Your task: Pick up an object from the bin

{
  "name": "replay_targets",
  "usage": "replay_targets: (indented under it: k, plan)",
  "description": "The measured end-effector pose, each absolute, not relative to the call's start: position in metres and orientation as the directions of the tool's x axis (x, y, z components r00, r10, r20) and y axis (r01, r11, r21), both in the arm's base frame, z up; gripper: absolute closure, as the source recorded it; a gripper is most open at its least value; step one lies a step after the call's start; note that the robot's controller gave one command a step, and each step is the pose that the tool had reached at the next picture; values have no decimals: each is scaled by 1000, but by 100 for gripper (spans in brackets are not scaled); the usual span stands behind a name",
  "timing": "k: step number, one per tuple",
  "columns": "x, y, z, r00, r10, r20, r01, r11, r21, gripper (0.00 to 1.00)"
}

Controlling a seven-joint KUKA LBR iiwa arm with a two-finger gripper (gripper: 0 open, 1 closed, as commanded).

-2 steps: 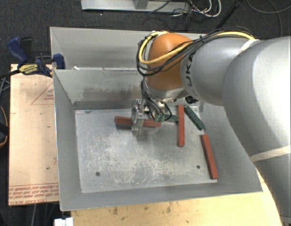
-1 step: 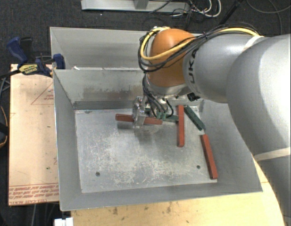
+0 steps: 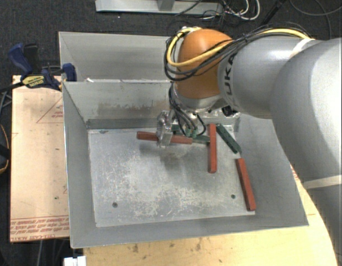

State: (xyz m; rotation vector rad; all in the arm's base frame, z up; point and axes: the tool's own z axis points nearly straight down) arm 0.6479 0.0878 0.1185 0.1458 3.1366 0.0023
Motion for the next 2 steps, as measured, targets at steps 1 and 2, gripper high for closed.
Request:
replay_targets:
  k: [1,2]
  plan:
    - [648,88,131,-996,93,-3,93,996,2,100]
    - [649,88,140,-996,93,-4,93,996,2,100]
